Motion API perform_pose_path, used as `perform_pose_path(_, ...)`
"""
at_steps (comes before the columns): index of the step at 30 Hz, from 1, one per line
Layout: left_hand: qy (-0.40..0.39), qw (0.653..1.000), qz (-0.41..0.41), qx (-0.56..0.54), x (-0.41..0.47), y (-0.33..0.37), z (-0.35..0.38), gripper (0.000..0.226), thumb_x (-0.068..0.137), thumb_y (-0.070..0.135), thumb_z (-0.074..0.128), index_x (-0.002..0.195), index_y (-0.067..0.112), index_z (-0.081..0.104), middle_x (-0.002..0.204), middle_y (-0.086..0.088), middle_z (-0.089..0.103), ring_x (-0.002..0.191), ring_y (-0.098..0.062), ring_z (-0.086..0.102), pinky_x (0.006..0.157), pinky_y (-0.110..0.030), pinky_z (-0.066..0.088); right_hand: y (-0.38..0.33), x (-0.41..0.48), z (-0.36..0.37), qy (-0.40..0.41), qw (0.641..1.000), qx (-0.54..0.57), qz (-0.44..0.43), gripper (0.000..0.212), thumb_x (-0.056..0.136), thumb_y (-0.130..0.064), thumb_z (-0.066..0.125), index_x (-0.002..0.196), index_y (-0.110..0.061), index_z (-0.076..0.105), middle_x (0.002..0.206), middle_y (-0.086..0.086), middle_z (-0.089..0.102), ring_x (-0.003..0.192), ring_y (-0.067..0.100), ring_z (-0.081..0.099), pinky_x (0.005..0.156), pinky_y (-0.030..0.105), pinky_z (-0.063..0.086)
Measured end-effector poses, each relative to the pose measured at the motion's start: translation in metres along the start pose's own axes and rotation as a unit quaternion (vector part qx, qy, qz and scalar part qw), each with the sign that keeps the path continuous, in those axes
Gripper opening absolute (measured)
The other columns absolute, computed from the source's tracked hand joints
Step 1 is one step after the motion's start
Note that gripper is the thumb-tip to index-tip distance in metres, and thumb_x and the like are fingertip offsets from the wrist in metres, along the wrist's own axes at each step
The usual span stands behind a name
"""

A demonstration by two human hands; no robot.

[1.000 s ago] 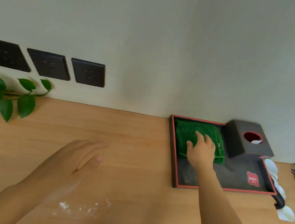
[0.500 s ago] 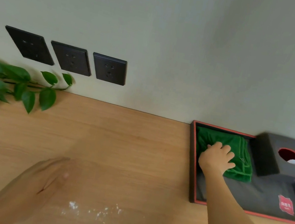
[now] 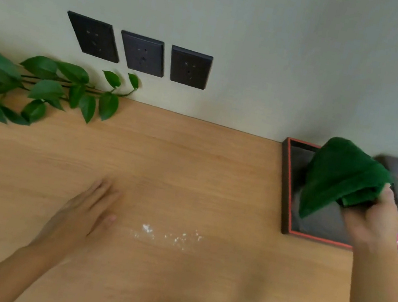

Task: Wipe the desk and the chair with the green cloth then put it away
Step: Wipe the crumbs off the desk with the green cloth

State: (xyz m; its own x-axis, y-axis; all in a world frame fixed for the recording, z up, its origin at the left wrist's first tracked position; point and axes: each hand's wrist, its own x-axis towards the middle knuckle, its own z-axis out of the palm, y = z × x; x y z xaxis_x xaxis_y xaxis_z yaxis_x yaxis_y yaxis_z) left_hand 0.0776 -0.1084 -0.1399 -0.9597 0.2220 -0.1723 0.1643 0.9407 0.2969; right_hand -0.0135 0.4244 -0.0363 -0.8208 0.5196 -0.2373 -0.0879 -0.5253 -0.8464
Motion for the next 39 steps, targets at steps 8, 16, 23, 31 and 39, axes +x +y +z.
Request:
perform_pose_path(8, -0.015, 0.999, -0.018, 0.032, -0.009, 0.001, 0.009, 0.077, 0.092, 0.067, 0.003, 0.158, 0.029, 0.016, 0.168, 0.003, -0.007, 0.153, -0.013, -0.012, 0.124, -0.034, -0.001, -0.002, -0.167, 0.032, -0.022, 0.987, 0.152, 0.046, 0.038, 0.108, -0.014, 0.036, 0.118, -0.009, 0.072, 0.132, 0.011, 0.066, 0.122, 0.029, 0.063, 0.099, 0.047, 0.048)
perform_pose_path(16, -0.020, 0.996, -0.014, 0.085, -0.021, 0.001, 0.025, 0.075, 0.094, 0.063, -0.001, 0.158, 0.027, 0.009, 0.167, -0.006, 0.000, 0.154, -0.021, -0.005, 0.124, -0.042, -0.001, 0.111, -0.295, 0.042, -0.151, 0.824, -0.535, -0.106, 0.029, 0.100, -0.049, 0.040, 0.091, -0.031, 0.060, 0.088, -0.016, 0.060, 0.082, 0.005, 0.057, 0.073, 0.023, 0.048)
perform_pose_path(23, -0.014, 0.997, -0.006, 0.071, -0.022, 0.001, 0.024, 0.073, 0.094, 0.063, -0.007, 0.158, 0.028, -0.005, 0.167, -0.004, -0.010, 0.153, -0.020, -0.015, 0.124, -0.042, -0.006, 0.195, -0.302, 0.066, -0.026, 0.676, -0.717, -0.170, 0.058, 0.101, -0.044, 0.036, 0.132, 0.002, 0.054, 0.138, 0.018, 0.052, 0.139, 0.035, 0.039, 0.115, 0.050, 0.032)
perform_pose_path(31, -0.007, 0.997, -0.003, 0.075, -0.022, 0.003, 0.024, 0.072, 0.096, 0.062, -0.005, 0.158, 0.026, -0.001, 0.167, -0.006, -0.004, 0.154, -0.022, -0.009, 0.124, -0.043, -0.003, 0.239, -0.266, 0.072, -0.067, 0.570, -0.814, -0.094, 0.083, 0.096, -0.068, 0.010, 0.159, -0.015, 0.006, 0.167, 0.013, 0.004, 0.153, 0.037, -0.002, 0.124, 0.052, 0.003)
perform_pose_path(39, 0.001, 0.997, -0.003, 0.080, -0.021, 0.004, 0.027, 0.075, 0.093, 0.065, -0.010, 0.158, 0.028, -0.008, 0.166, -0.006, -0.012, 0.153, -0.022, -0.017, 0.126, -0.044, -0.002, 0.232, -0.263, 0.051, -0.146, 0.632, -0.752, -0.117, 0.070, 0.098, -0.043, 0.021, 0.159, -0.013, 0.002, 0.168, 0.003, 0.005, 0.154, 0.019, -0.003, 0.125, 0.036, -0.001)
